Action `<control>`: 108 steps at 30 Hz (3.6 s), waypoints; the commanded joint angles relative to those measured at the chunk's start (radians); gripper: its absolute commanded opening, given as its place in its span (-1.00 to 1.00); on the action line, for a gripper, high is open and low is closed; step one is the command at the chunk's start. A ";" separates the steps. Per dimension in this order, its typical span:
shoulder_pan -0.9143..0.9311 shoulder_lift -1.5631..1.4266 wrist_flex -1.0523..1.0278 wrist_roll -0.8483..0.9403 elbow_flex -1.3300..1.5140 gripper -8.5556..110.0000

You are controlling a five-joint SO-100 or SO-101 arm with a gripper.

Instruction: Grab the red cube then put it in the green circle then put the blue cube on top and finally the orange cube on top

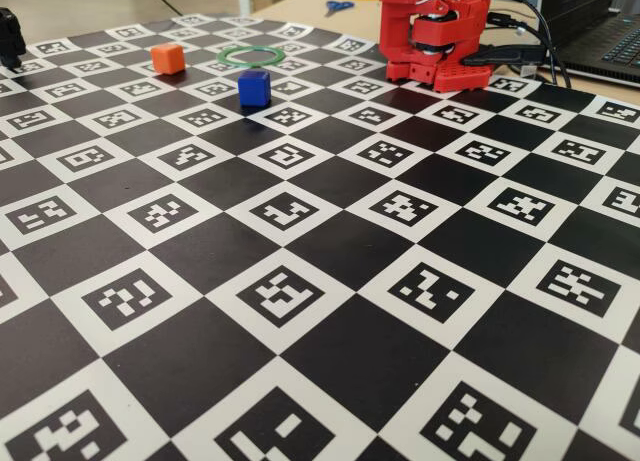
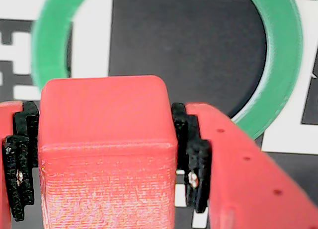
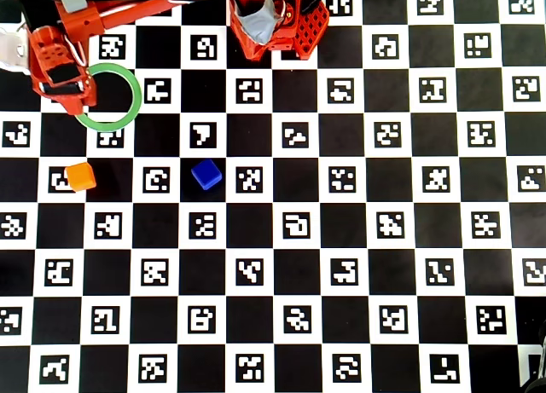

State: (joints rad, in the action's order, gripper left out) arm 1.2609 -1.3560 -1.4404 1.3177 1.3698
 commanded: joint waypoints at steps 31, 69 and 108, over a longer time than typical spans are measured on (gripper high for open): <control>0.035 0.051 0.270 0.035 0.272 -0.84; 0.071 0.057 0.321 0.086 0.314 -0.51; -0.155 -0.124 -0.213 -0.213 -0.086 -0.35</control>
State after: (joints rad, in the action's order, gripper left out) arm 1.1643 -1.3315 -1.6045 1.1536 1.3683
